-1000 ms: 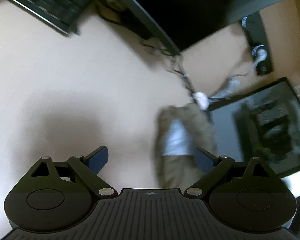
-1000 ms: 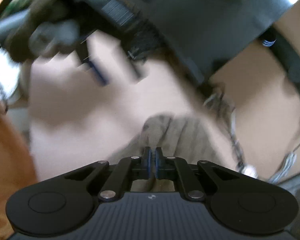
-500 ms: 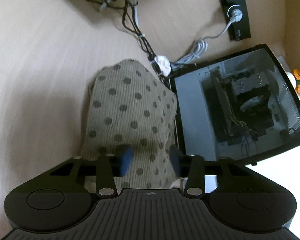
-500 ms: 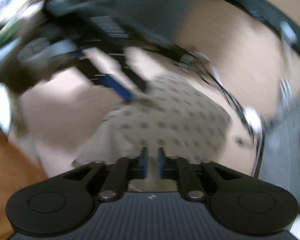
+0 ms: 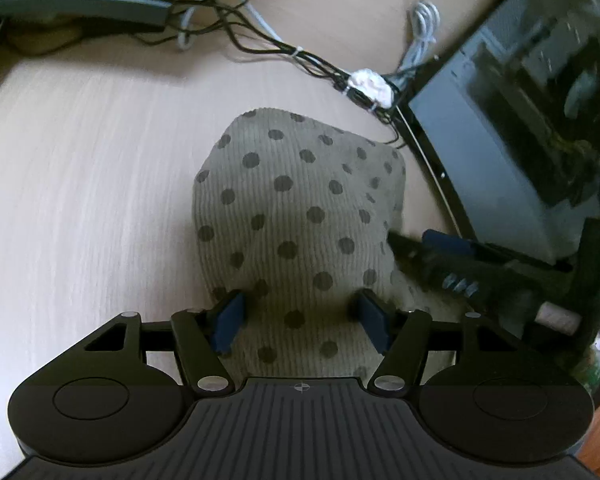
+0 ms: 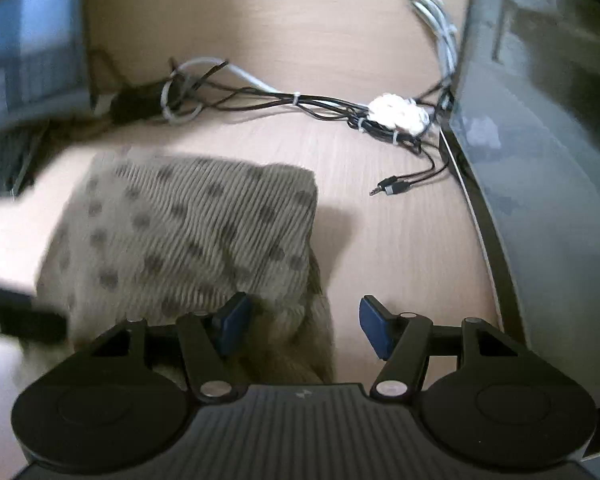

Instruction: Fold clothes

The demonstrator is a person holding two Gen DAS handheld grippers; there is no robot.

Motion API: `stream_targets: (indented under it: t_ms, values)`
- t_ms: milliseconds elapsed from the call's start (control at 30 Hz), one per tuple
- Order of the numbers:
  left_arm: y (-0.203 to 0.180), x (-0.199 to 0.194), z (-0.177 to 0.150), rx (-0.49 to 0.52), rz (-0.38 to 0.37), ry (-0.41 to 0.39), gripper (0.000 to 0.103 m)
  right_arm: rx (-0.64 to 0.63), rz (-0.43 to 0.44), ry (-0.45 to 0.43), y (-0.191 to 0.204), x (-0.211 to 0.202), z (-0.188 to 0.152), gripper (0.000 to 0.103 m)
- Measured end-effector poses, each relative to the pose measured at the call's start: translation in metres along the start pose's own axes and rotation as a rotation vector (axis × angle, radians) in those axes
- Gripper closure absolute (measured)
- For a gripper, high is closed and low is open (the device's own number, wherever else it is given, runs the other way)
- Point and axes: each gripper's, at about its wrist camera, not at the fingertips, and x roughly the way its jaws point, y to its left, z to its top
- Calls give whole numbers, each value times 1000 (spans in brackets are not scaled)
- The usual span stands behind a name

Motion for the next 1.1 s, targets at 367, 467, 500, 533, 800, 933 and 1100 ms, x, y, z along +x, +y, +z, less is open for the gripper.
stream_targets:
  t_ms: [367, 467, 500, 533, 800, 933, 1100]
  values:
    - [17, -14, -10, -42, 74, -15, 28, 10, 209, 38, 33, -5, 2, 68]
    - [44, -39, -21, -99, 136, -49, 27, -44, 291, 23, 78, 4, 11, 68]
    - [56, -49, -25, -127, 161, -64, 27, -58, 322, 19, 94, 9, 16, 68]
    - [70, -61, -30, -158, 186, -79, 27, -73, 354, 14, 111, 14, 21, 68]
    - [140, -123, -42, -212, 332, -194, 29, -213, 366, -68, 205, 46, 64, 51]
    - [136, -156, -37, -139, 286, -254, 29, -261, 371, -162, 192, 18, 75, 42]
    - [127, -183, 1, -63, 99, -412, 15, -330, 579, -175, 200, -27, 58, 22]
